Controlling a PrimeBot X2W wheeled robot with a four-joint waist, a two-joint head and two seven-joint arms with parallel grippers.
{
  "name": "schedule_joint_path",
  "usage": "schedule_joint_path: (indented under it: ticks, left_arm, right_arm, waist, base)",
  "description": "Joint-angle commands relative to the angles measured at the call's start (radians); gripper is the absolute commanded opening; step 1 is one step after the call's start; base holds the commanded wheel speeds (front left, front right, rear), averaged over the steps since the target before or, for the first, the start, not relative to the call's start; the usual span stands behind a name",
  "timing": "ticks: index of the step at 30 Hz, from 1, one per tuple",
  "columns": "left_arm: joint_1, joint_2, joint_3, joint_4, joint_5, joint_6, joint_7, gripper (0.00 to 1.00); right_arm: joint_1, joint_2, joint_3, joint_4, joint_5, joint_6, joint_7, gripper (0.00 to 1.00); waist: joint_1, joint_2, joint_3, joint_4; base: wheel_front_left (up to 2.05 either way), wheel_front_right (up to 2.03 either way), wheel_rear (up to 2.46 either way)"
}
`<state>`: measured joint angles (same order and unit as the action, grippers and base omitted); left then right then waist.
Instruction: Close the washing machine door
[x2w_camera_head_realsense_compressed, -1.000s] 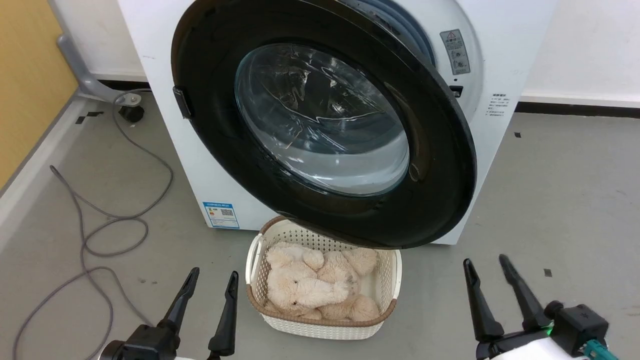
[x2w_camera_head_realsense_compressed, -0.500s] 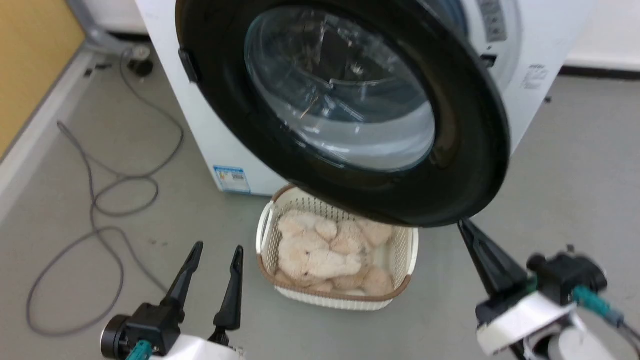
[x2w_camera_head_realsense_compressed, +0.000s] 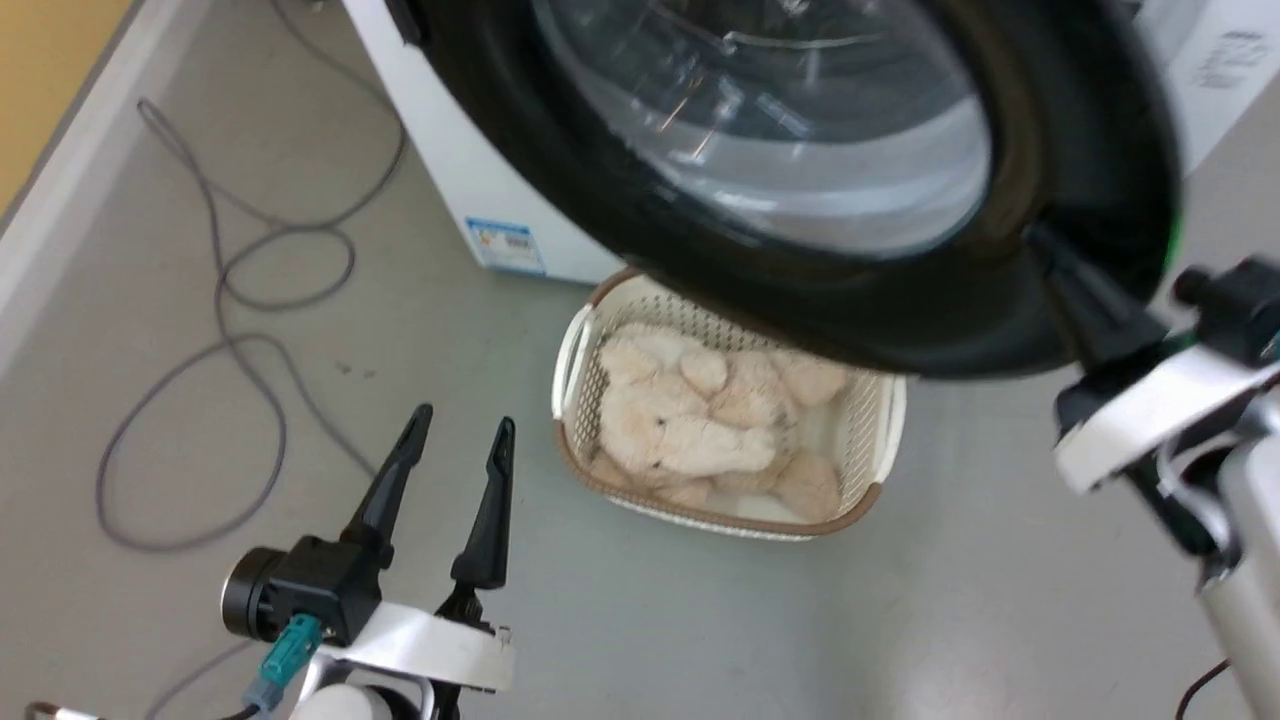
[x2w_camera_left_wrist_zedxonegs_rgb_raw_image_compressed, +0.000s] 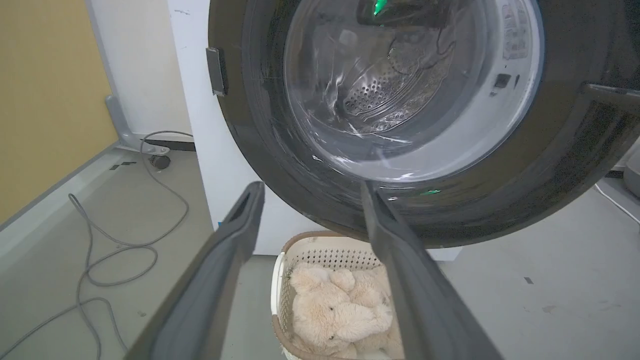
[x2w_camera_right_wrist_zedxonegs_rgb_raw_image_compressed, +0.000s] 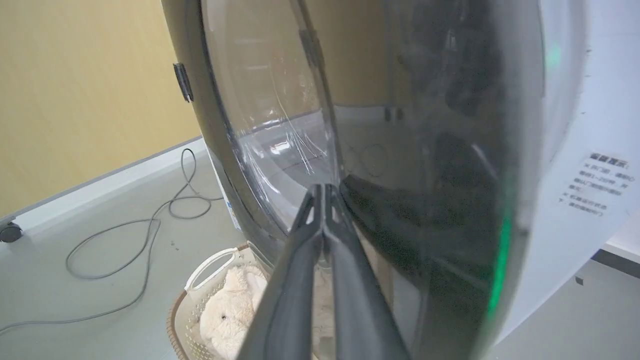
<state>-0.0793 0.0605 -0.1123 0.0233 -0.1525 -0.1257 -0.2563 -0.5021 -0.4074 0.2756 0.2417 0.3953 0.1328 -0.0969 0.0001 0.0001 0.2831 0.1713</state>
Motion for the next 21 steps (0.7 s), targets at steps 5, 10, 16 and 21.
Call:
schedule_joint_path:
  ticks: [5, 10, 16, 21]
  left_arm:
    - [-0.045, -0.006, -0.007, -0.002, -0.002, -0.003, -0.005, 1.00]
    - [-0.068, -0.008, -0.008, -0.004, -0.007, -0.004, -0.005, 1.00]
    - [-0.085, -0.009, -0.012, -0.003, -0.013, -0.004, -0.005, 1.00]
    - [-0.110, -0.010, -0.027, 0.003, -0.032, -0.004, -0.005, 1.00]
  right_arm:
    - [-0.120, -0.035, -0.073, 0.075, 0.035, -0.002, 0.036, 0.00]
    - [-0.195, -0.037, -0.120, 0.119, 0.045, -0.002, 0.075, 0.00]
    - [-0.274, -0.033, -0.168, 0.162, 0.044, -0.002, 0.118, 0.00]
    - [-0.363, -0.033, -0.215, 0.224, 0.040, -0.002, 0.161, 0.00]
  waist:
    - [-0.0001, -0.0001, 0.071, 0.043]
    - [-0.0001, -0.0001, 0.102, 0.062]
    - [-0.0001, -0.0001, 0.132, 0.072]
    - [-0.0001, -0.0001, 0.156, 0.090]
  base:
    - [0.00, 0.00, 0.00]
    - [0.00, 0.00, 0.00]
    - [0.00, 0.00, 0.00]
    - [0.00, 0.00, 0.00]
